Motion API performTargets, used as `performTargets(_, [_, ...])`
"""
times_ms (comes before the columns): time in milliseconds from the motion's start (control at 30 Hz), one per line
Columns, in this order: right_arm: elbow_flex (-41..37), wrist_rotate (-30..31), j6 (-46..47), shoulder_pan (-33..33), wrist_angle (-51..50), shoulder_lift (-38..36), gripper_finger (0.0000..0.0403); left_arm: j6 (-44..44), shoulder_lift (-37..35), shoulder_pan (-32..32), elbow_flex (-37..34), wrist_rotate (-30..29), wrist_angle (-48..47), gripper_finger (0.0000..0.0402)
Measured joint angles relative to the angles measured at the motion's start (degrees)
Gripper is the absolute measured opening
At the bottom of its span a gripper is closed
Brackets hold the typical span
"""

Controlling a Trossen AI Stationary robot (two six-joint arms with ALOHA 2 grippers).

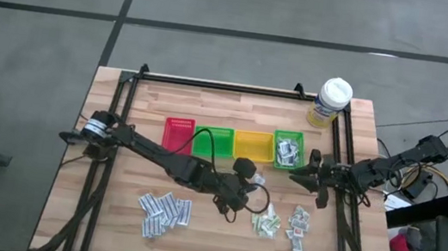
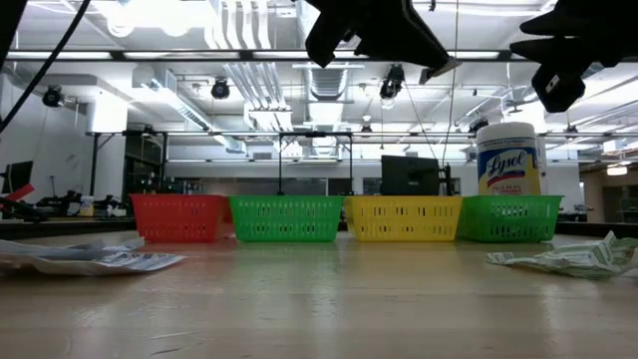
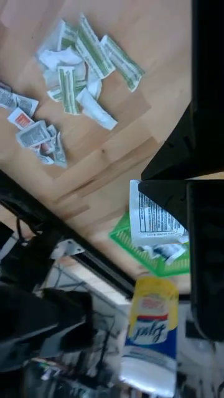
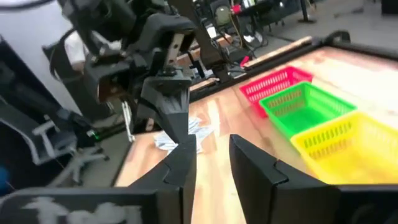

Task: Pick & Place First Aid Supplies
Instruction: Put the blue alcohol pad into the right green bin

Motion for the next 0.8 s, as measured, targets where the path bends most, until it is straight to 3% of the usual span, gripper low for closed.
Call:
performTargets(367, [0.0, 0.2, 15.6, -0.6, 0.4, 1.3, 0.0154, 7.8, 2.2, 0.0, 0.0, -0.6, 6.8, 0.0000])
performTargets(800, [3.1, 0.1, 24.1, -2.9, 6.6, 15.8, 0.0176, 12.1, 2.9, 0.5, 0.0, -5.4, 8.9, 0.0000])
